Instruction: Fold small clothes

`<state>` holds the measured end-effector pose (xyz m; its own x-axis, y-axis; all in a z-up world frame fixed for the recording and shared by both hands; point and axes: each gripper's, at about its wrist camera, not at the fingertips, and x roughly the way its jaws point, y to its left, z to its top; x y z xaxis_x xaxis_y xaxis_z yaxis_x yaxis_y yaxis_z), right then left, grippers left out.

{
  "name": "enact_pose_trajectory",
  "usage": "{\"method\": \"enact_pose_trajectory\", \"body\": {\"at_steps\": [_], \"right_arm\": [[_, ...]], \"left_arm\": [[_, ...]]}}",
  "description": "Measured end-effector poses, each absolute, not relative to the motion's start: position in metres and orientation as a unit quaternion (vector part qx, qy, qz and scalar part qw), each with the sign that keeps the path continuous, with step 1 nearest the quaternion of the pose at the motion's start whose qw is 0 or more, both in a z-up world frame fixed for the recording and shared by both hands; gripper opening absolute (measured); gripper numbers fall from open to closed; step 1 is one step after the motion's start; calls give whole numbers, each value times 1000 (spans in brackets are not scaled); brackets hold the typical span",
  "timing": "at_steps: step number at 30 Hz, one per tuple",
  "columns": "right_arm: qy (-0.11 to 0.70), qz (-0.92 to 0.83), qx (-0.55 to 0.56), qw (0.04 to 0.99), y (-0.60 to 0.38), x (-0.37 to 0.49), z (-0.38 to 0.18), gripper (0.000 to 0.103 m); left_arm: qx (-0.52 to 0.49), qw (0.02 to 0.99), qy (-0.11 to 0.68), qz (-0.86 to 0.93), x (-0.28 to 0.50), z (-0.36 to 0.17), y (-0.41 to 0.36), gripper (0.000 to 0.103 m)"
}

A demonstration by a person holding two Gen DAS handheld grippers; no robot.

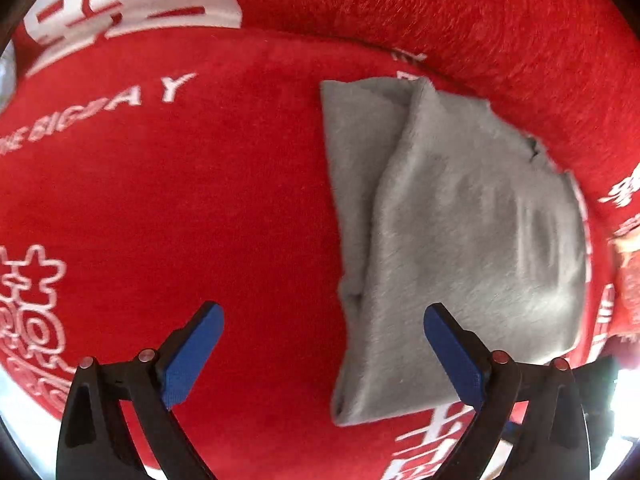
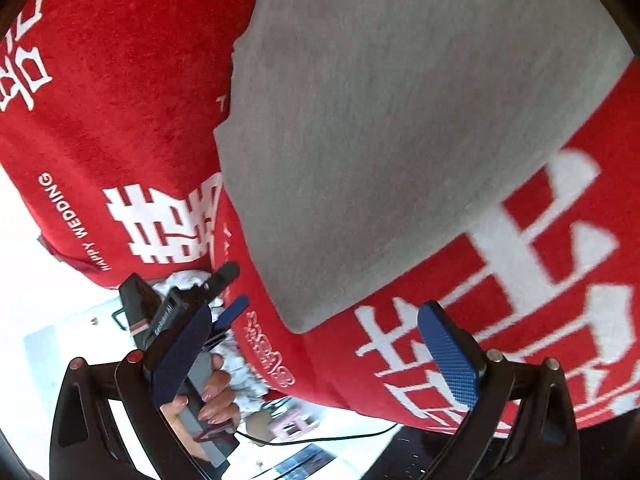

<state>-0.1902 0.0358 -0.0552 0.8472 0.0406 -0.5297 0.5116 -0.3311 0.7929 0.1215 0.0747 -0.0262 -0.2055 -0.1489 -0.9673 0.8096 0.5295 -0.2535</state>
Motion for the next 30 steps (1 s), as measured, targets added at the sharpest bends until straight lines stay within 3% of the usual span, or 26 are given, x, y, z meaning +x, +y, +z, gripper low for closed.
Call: {"method": "enact_pose_trajectory", "body": {"at_steps": [9, 10, 11, 12, 13, 19, 24, 25, 27, 28, 30], "right_arm": [[106, -209, 821, 520, 21, -138, -72, 101], [92, -204, 833, 506, 21, -139, -75, 88], [95, -209, 839, 493, 22, -141, -78, 48], [106, -214, 842, 483, 21, -143, -81, 27], [107, -211, 846, 478, 21, -144, -85, 13], [73, -152, 821, 546, 3, -147, -48, 9], [101, -120, 794, 587, -7, -149, -22, 9], [118, -118, 788, 592, -7, -147, -21, 9], [182, -121, 769, 601, -2, -145, -22, 8], [220, -124, 760, 599, 1, -144, -24, 9], [297, -120, 741, 590, 8, -145, -28, 13]], "left_arm": [[199, 529, 700, -436, 136, -54, 57, 101], [194, 527, 703, -436, 135, -54, 55, 101], [188, 522, 707, -437, 135, -55, 54, 101], [183, 517, 711, -440, 135, -56, 53, 101], [178, 512, 715, -442, 134, -57, 51, 101], [115, 437, 759, -468, 131, -67, 38, 101], [43, 376, 776, -504, 123, -67, 9, 101], [52, 382, 768, -512, 117, -63, 2, 93], [107, 406, 745, -518, 104, -58, -10, 57], [142, 413, 737, -516, 97, -60, -14, 29], [184, 423, 725, -511, 87, -62, -15, 24]]}}
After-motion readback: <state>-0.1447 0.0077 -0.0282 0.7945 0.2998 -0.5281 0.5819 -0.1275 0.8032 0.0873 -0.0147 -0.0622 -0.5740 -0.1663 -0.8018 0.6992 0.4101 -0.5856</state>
